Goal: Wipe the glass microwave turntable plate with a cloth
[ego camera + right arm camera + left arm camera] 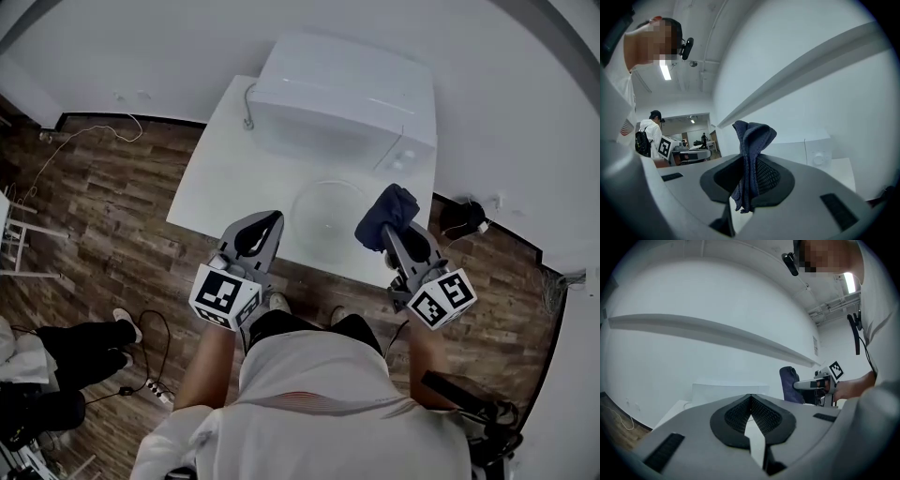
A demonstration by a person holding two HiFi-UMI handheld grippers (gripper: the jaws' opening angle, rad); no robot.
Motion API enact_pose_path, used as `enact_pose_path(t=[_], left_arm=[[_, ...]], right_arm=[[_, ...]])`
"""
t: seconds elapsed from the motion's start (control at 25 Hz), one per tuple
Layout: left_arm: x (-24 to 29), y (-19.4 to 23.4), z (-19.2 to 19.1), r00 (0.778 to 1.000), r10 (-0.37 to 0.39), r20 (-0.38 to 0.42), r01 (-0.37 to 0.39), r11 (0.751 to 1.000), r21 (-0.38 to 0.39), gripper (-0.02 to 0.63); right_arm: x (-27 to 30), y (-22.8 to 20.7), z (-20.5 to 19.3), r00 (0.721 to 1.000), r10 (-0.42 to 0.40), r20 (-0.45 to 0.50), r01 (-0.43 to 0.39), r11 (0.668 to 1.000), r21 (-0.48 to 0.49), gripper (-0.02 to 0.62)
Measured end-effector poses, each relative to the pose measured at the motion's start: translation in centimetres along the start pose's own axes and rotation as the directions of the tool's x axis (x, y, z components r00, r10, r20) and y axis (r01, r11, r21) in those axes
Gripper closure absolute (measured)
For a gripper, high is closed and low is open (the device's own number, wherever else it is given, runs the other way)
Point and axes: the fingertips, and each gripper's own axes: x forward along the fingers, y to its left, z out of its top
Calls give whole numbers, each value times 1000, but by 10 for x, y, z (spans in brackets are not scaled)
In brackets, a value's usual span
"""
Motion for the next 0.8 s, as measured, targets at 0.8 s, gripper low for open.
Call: enact_pose_path(t=[0.8], left_arm=[[5,6,-39,990,114,-76,-120,991,-67,595]], right_arm=[[101,1,-91,923,283,-260,-233,950,206,534]])
